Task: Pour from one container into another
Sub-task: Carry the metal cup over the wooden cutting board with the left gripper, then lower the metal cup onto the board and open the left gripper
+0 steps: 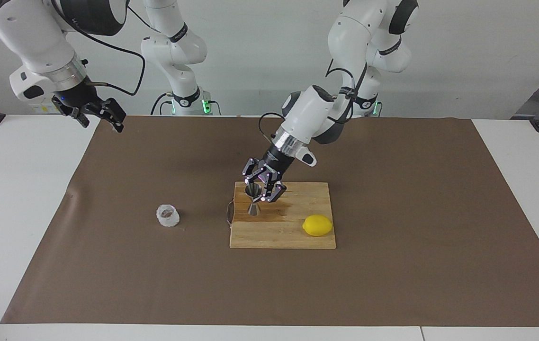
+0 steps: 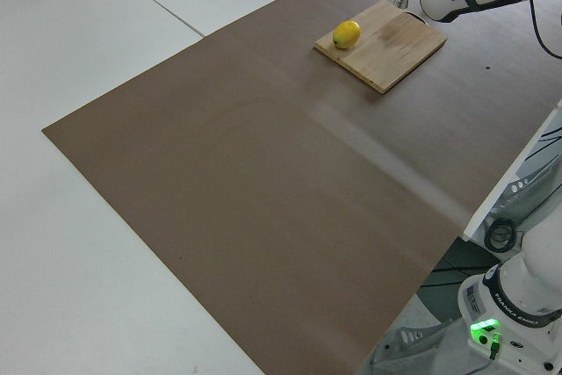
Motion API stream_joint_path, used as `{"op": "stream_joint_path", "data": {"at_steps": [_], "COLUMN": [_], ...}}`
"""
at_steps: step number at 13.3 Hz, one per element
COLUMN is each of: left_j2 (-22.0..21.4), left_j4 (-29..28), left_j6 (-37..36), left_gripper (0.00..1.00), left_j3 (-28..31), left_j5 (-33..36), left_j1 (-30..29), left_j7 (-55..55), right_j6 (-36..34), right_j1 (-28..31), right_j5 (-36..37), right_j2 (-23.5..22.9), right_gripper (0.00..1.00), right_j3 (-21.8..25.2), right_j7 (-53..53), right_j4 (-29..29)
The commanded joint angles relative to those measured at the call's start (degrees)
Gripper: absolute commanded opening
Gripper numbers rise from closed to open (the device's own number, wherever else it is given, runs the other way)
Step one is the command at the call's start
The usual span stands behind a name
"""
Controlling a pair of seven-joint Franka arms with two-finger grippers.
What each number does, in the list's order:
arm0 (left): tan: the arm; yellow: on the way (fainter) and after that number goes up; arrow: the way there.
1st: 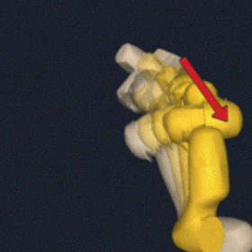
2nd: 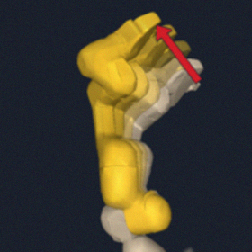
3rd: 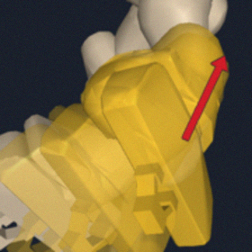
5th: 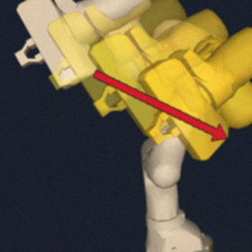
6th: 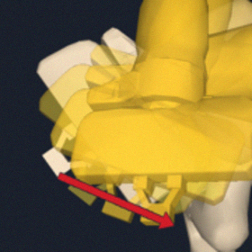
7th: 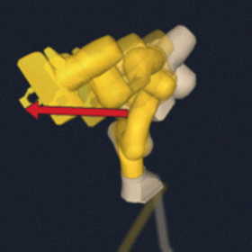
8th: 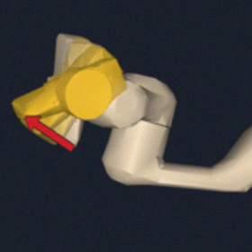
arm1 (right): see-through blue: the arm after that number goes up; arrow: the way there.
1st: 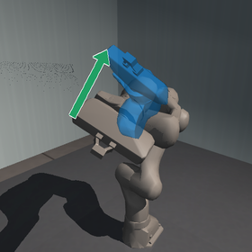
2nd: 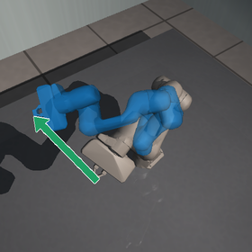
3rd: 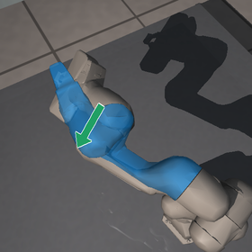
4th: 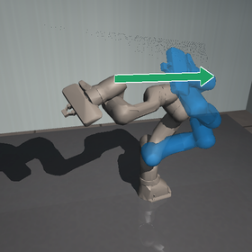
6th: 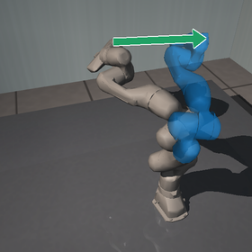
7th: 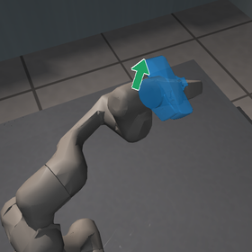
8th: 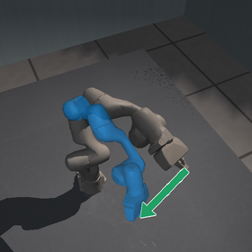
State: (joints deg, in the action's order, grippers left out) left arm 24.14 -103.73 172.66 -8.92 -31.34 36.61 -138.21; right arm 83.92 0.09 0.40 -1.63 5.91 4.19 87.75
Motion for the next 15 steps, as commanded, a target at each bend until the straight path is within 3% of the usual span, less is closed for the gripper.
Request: {"op": "stream_joint_path", "data": {"at_steps": [1,13,14,15], "left_j2": [1.3,1.4,1.4,1.4], "left_j4": [0.6,-3.6,-3.7,-3.7], "left_j6": [2.9,2.9,2.9,2.9], "left_gripper": [0.00,0.00,0.01,0.08], "left_j3": [0.8,0.9,0.9,0.9], "left_j5": [0.7,0.7,0.7,0.7], "left_j1": [2.3,3.0,3.0,3.0], "left_j7": [-1.6,-0.8,-0.8,-0.8], "right_j6": [0.2,0.2,0.2,0.2], "right_j1": [-0.3,-0.3,-0.3,-0.3], "right_j5": [-1.3,-1.3,-1.3,-1.4], "right_j2": [0.3,0.2,0.3,0.3], "right_gripper": [1.00,1.00,1.00,1.00], "right_j3": [0.4,0.4,0.4,0.4], "right_j7": [0.6,0.6,0.6,0.6], "right_j4": [0.5,0.5,0.5,0.5]}}
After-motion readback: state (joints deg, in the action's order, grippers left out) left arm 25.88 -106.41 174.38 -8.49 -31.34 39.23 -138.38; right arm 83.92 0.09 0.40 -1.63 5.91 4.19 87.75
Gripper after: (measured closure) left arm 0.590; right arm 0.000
